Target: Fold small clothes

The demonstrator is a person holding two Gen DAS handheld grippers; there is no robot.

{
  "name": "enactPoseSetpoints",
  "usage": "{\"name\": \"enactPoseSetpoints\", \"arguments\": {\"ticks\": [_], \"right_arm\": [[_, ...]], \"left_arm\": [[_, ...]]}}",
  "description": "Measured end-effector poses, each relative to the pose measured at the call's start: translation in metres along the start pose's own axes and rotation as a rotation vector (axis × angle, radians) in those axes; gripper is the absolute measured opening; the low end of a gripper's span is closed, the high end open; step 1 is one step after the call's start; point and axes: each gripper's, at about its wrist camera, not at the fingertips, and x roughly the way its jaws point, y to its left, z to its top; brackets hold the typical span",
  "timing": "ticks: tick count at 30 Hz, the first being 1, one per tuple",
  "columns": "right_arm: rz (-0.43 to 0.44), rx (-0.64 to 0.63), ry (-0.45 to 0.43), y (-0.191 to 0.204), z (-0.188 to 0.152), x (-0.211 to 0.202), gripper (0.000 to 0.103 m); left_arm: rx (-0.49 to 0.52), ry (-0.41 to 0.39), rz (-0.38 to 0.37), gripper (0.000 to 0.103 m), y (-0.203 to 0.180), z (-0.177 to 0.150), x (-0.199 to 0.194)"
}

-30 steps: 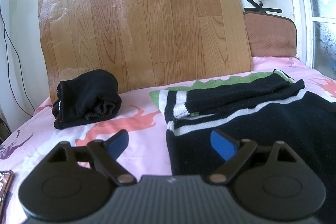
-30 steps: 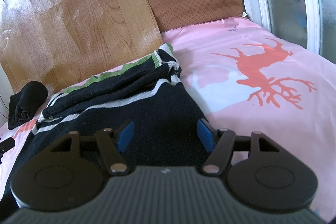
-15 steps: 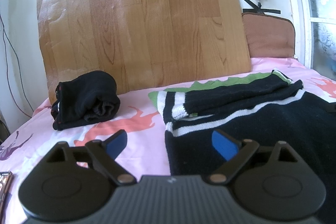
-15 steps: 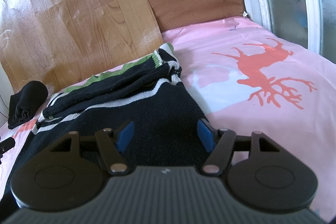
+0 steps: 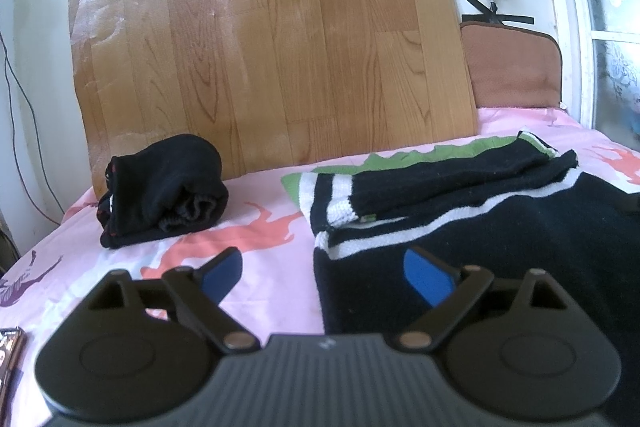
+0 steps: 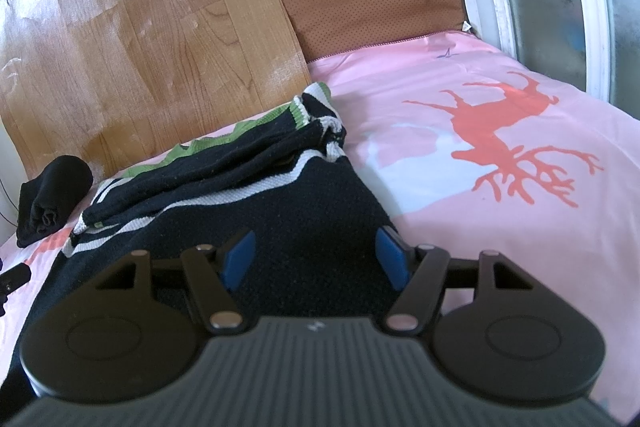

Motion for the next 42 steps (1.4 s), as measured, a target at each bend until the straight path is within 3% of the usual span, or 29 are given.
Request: {"name": "enactPoseSetpoints", "arguments": {"ticks": [42], "right_arm": [[0.007, 0.002, 0.0, -0.0028, -0.0002, -0.0015, 0.07]], "left_arm": [[0.004, -0.027, 0.028, 0.101, -0.0014, -0.0002, -0.0036]]}}
